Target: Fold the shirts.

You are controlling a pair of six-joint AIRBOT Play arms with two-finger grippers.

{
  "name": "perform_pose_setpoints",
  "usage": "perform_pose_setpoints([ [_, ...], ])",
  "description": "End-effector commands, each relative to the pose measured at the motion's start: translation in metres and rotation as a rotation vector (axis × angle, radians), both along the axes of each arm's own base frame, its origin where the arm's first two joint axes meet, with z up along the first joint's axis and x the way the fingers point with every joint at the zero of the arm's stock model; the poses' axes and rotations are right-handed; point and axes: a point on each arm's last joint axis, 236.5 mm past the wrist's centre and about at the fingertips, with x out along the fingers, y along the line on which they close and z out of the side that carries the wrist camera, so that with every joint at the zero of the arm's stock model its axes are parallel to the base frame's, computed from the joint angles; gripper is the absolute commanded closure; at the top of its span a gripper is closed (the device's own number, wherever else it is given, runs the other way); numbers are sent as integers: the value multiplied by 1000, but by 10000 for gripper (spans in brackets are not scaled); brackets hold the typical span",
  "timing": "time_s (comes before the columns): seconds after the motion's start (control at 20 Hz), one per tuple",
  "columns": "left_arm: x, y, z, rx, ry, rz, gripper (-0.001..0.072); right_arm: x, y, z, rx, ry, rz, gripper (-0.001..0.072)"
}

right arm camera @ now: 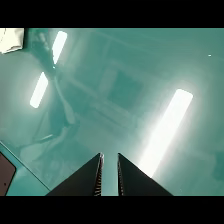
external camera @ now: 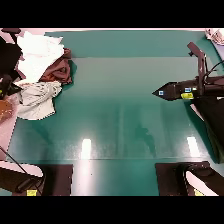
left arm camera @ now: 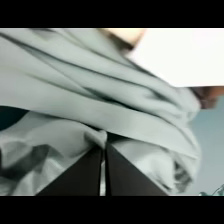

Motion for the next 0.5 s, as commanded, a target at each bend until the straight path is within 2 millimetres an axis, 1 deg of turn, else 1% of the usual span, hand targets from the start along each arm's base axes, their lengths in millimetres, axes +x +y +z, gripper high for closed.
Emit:
perform_pose_setpoints([
  [0.0, 16, -11, 78, -33, -183, 75, 680, 9, -1, 4, 7, -32, -28, 590],
  [0.1, 23, -25, 149, -53, -358, 109, 680, 14, -1, 6, 11, -48, -44, 590],
  [0.2, 19, -48, 215, -53, -507, 101, 680, 19, -2, 9, 18, -65, -58, 591],
  [0.25, 13, -62, 241, -35, -559, 80, 680, 21, -2, 11, 23, -72, -64, 590],
  [0.35, -1, -101, 290, 6, -652, 11, 680, 25, -4, 19, 28, -110, -85, 590],
  [0.4, -10, -125, 313, 22, -700, -35, 680, 29, -6, 29, 35, -154, -108, 591],
  [0.45, -17, -151, 332, 28, -739, -84, 680, 33, -11, 42, 42, -212, -142, 591],
])
